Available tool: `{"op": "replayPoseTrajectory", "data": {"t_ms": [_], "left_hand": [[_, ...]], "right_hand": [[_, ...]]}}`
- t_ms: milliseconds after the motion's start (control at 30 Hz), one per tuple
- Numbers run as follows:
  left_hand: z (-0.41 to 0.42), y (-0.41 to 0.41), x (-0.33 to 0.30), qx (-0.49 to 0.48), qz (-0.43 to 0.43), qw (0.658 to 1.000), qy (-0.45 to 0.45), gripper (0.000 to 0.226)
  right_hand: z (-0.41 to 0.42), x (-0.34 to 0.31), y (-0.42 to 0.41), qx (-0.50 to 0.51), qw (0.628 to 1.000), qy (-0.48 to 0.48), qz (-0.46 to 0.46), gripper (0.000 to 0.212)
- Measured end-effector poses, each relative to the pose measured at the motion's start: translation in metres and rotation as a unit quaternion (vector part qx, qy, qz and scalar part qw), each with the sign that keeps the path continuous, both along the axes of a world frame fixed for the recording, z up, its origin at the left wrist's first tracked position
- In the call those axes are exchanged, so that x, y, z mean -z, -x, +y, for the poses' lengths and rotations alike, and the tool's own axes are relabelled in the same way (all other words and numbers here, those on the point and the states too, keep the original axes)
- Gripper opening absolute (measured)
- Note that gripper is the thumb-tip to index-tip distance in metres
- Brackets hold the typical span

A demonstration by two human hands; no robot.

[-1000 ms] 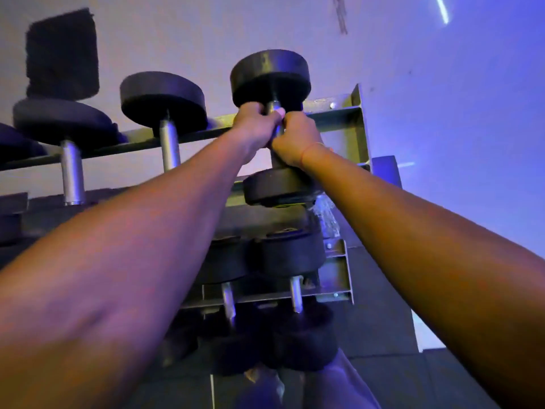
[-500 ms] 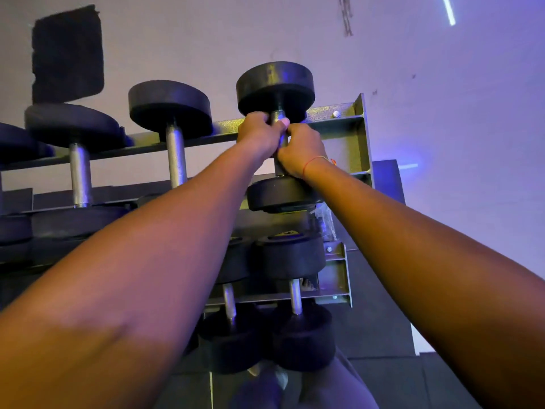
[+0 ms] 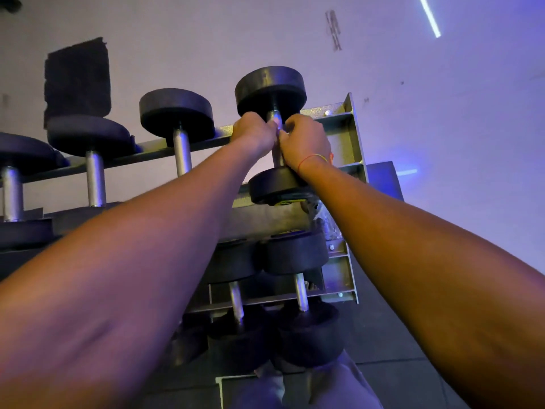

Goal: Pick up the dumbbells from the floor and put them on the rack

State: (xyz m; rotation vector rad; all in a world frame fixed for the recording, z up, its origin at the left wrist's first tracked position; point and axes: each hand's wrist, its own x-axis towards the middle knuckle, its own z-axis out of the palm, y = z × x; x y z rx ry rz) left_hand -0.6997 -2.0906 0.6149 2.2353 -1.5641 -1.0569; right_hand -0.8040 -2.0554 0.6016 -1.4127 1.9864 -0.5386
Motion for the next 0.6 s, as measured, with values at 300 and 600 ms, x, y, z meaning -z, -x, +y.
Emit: {"op": "replayPoseTrajectory", "data": {"t_ms": [300,600], "left_hand": [[0.071,-0.01,-0.078,0.192,-0.066,0.971,0.125,0.044],[0.187,0.046,-0.213,0.417,0.016,0.857,0.303,0.057]], "right_hand": [[0.125,-0.054,0.096,0.029,0.991,0.077,0.106,0.053],[0.324,-0.196,0.135,0.193,0.943,0.13,0.239,0.059]]}}
